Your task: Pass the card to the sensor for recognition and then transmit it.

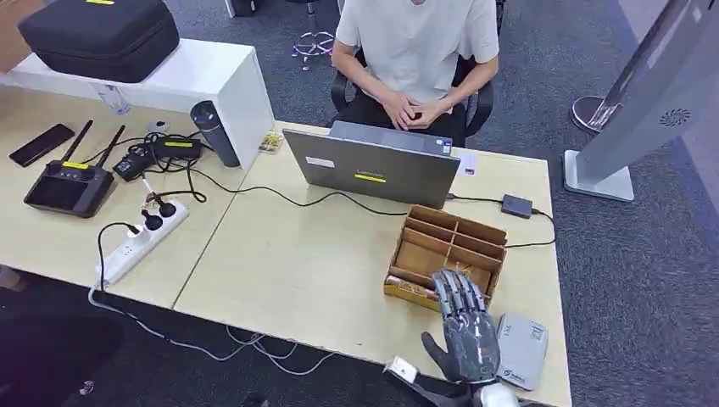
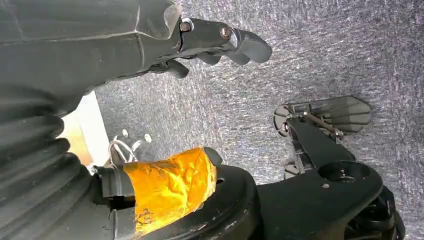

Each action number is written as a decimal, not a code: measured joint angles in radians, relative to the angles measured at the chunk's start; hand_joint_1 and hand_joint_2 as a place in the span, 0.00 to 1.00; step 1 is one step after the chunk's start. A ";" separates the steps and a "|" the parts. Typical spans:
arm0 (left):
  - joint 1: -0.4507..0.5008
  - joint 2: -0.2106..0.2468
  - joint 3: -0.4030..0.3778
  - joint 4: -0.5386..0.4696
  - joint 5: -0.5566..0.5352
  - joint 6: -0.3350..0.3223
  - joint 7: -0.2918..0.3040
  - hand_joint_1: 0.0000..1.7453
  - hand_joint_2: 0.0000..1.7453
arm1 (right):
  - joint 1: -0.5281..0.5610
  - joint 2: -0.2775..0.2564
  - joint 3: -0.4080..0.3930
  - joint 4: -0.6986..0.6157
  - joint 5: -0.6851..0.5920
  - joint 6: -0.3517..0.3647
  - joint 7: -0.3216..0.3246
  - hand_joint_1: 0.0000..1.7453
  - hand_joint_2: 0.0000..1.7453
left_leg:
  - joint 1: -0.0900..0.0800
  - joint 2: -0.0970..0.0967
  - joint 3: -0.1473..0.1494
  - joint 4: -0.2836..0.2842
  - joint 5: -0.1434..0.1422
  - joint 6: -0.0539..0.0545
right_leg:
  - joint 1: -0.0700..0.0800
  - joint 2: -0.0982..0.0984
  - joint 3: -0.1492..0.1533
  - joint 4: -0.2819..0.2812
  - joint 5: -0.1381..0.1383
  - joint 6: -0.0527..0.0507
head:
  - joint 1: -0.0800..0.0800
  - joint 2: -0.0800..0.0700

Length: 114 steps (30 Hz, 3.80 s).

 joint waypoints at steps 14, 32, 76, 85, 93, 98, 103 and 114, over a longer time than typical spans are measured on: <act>0.000 -0.001 0.000 0.000 -0.013 -0.008 0.000 0.00 1.00 | -0.056 0.028 -0.021 0.072 0.079 -0.003 0.037 0.00 1.00 | 0.000 0.000 0.000 0.000 0.000 0.000 | 0.000 0.000 0.000 0.000 0.000 0.000 | 0.000 0.000; 0.000 -0.004 0.000 0.000 -0.012 -0.008 0.000 0.00 1.00 | -0.060 0.027 -0.056 0.077 0.098 -0.003 0.058 0.00 1.00 | 0.000 0.000 0.000 0.000 0.000 0.000 | 0.000 0.000 0.000 0.000 0.000 0.000 | 0.000 0.000; -0.001 0.006 0.019 0.000 -0.026 -0.012 -0.003 0.00 1.00 | -0.041 0.020 -0.153 0.021 -0.036 0.011 -0.027 0.00 1.00 | 0.000 0.000 0.000 0.000 0.000 0.000 | 0.000 0.000 0.000 0.000 0.000 0.000 | 0.000 0.000; -0.001 0.006 0.020 0.000 -0.027 -0.014 -0.008 0.00 1.00 | -0.041 0.019 -0.132 0.045 -0.054 0.023 -0.030 0.00 1.00 | 0.000 0.000 0.000 0.000 0.000 0.000 | 0.000 0.000 0.000 0.000 0.000 0.000 | 0.000 0.000; -0.001 0.007 0.020 0.000 -0.028 -0.014 -0.009 0.00 1.00 | -0.044 0.017 -0.121 0.061 -0.055 0.026 -0.030 0.00 1.00 | 0.000 0.000 0.000 0.000 0.000 0.000 | 0.000 0.000 0.000 0.000 0.000 0.000 | 0.000 0.000; -0.001 0.008 0.020 0.000 -0.031 -0.014 -0.009 0.00 1.00 | -0.052 0.017 -0.111 0.085 -0.046 0.021 -0.027 1.00 1.00 | 0.000 0.000 0.000 0.000 0.000 0.000 | 0.000 0.000 0.000 0.000 0.000 0.000 | 0.000 0.000; -0.001 0.011 0.020 0.000 -0.034 -0.018 -0.010 0.00 1.00 | -0.057 0.017 -0.106 0.108 -0.067 0.016 -0.040 1.00 1.00 | 0.000 0.000 0.000 0.000 0.000 0.000 | 0.000 0.000 0.000 0.000 0.000 0.000 | 0.000 0.000; -0.001 0.013 0.020 0.000 -0.038 -0.021 -0.015 0.00 1.00 | -0.073 0.017 -0.105 0.117 -0.080 0.015 -0.041 1.00 1.00 | 0.000 0.000 0.000 0.000 0.000 0.000 | 0.000 0.000 0.000 0.000 0.000 0.000 | 0.000 0.000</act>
